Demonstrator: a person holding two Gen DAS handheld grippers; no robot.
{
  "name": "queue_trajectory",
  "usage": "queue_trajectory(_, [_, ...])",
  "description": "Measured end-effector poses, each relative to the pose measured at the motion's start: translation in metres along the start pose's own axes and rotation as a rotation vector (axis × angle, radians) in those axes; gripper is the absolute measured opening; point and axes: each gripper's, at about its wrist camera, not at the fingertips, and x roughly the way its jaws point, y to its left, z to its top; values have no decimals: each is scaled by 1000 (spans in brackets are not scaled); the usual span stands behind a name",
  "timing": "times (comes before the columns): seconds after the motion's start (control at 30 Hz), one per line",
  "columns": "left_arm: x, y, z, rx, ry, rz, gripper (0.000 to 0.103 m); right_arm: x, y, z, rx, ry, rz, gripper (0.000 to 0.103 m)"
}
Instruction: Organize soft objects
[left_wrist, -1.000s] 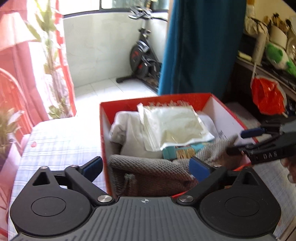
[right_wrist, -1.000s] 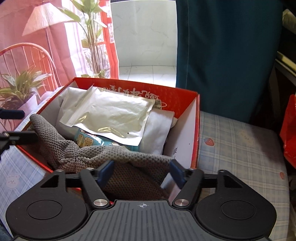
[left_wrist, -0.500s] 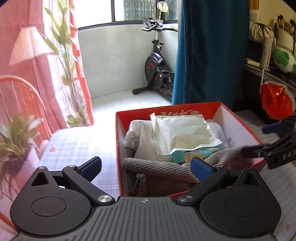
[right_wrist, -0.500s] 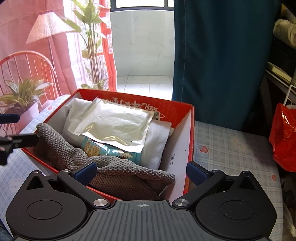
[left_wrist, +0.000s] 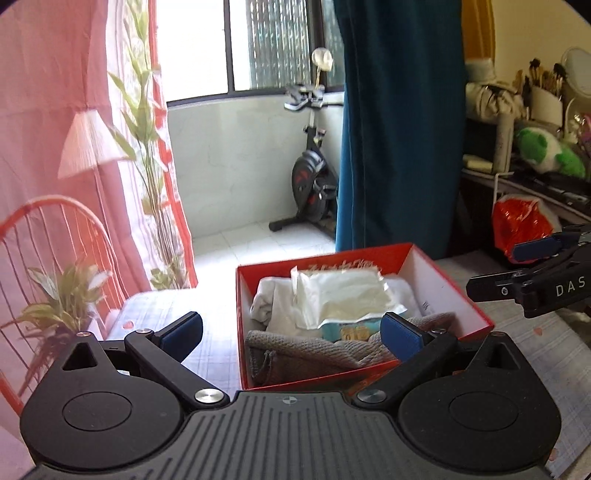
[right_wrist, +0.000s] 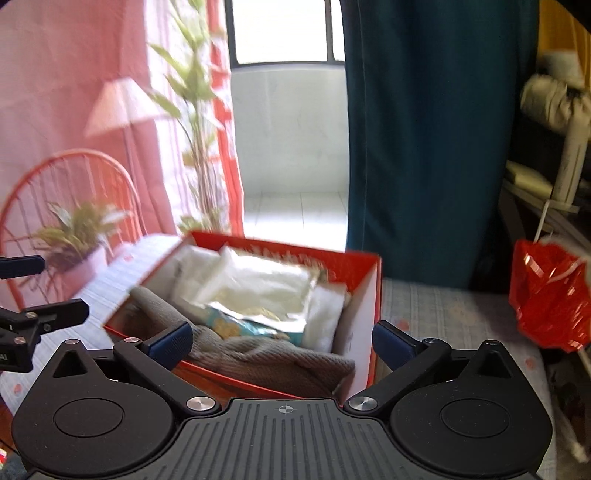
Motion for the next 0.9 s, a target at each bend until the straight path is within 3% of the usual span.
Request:
queue_trajectory(0.33, [-90,-21,7,-27,-125,49,103,-96,23,-5,12,-195,-52,103])
queue_trajectory(0.57, [-131,-24,9,-73,-186,97,103,-151,26,-17,55,-305,-72,103])
queue_trajectory(0.9, [-150,-22,6,-117,-197,119,103,-181,31,-24,58,-339,-84,103])
